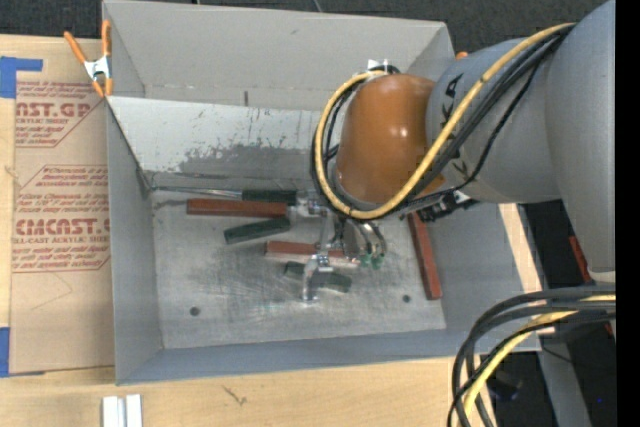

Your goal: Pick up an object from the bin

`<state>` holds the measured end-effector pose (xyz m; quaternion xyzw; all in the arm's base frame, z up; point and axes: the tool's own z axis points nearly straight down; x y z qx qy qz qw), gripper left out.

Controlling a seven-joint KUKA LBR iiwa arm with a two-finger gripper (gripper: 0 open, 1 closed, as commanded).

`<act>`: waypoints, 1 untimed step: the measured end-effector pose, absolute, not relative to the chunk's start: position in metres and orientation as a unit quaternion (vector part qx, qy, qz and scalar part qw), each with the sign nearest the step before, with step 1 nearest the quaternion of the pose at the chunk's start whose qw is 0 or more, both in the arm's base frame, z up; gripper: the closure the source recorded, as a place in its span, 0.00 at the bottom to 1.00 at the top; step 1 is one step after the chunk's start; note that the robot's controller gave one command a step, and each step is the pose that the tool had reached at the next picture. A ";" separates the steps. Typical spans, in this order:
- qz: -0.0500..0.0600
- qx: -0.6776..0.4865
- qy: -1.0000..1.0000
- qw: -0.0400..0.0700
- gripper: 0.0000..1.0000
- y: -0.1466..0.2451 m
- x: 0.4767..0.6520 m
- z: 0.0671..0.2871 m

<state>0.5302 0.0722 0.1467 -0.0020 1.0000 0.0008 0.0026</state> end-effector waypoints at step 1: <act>0.001 0.076 0.997 -0.005 1.00 0.075 0.521 0.073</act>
Offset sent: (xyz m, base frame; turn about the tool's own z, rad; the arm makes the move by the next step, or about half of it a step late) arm 0.0000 0.0000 0.0000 0.0000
